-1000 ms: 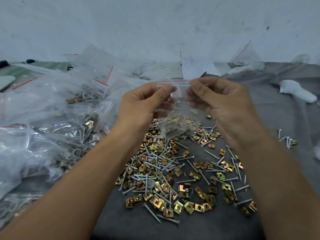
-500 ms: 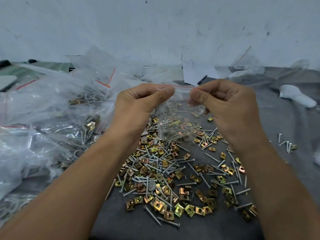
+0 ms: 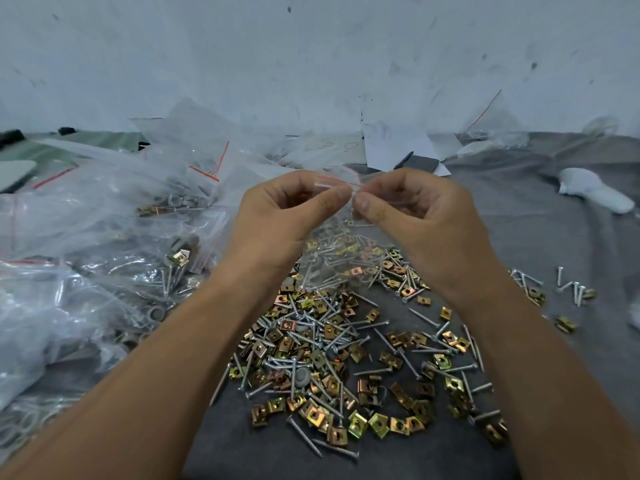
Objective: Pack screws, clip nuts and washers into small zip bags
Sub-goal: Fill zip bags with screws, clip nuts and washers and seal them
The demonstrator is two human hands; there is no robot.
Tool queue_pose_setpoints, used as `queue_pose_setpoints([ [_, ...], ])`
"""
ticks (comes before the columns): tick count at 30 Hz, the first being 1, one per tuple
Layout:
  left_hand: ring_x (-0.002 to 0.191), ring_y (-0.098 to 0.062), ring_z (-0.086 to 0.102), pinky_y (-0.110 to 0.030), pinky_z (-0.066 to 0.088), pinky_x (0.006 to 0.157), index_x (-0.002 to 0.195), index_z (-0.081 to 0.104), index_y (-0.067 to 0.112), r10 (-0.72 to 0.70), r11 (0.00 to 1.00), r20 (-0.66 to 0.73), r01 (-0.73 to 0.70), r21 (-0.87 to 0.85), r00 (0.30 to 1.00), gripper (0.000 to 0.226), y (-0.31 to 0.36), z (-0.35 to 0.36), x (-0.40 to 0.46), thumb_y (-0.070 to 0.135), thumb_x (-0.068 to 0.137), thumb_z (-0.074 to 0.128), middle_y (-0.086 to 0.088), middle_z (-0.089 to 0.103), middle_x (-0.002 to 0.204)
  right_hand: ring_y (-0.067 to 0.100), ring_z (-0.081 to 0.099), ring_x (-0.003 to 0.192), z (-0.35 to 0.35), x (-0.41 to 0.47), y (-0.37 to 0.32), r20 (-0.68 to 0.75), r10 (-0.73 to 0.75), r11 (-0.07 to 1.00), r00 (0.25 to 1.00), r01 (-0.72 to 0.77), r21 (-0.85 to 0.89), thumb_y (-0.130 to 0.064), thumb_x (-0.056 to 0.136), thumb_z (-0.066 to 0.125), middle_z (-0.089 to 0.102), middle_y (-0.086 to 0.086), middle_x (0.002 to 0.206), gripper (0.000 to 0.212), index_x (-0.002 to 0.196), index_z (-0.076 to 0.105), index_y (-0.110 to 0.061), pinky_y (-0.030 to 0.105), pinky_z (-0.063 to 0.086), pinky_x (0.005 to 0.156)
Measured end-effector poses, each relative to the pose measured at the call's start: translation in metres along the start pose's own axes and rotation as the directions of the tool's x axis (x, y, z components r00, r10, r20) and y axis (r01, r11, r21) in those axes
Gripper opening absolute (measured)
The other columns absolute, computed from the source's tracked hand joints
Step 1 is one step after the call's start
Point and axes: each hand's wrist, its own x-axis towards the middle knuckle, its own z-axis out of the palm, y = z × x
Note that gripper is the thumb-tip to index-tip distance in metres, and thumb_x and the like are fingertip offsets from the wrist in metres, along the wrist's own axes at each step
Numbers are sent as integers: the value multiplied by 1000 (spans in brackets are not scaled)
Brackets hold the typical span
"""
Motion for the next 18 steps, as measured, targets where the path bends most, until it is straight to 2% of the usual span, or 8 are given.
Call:
queue_pose_setpoints([
  [3,86,-13,68,-26,53,76,88,81,22,-14,1000,33,13,28,999,8,-1,-1,0,14,87,81,-1,79,90,12,78,86,0,-1,-1,-13,1,1000,1000,-1,-17,-18,91,80,80,-4,87,6,96,77,-17,27,62,82],
  [7,87,-17,69,-31,55,78,91,81,20,-20,998,51,17,63,998,11,0,1,0,9,91,79,-4,80,91,10,77,81,-2,-2,-3,-71,12,998,997,-16,-57,-21,86,85,80,-6,82,7,89,79,-19,23,60,76],
  [12,84,-18,74,-34,59,80,92,82,15,-42,997,-60,46,62,997,4,4,-2,0,12,90,81,-8,81,87,8,76,71,-3,-2,-2,-171,68,998,983,-65,21,-32,78,90,79,-4,77,18,86,81,-19,14,54,63],
  [15,86,-20,76,-36,59,83,91,84,17,-48,997,-83,53,62,995,4,5,-9,0,14,88,82,-8,82,87,17,78,77,-8,-1,0,-176,107,991,979,-91,97,-29,77,89,80,1,81,20,90,81,-17,19,58,69],
  [18,96,-24,79,-44,59,94,94,85,16,-76,997,-58,77,26,995,8,5,-9,0,18,89,79,-9,82,92,17,79,82,-12,0,0,-170,110,989,979,-92,113,-27,82,85,81,1,83,13,91,81,-19,22,60,76],
])
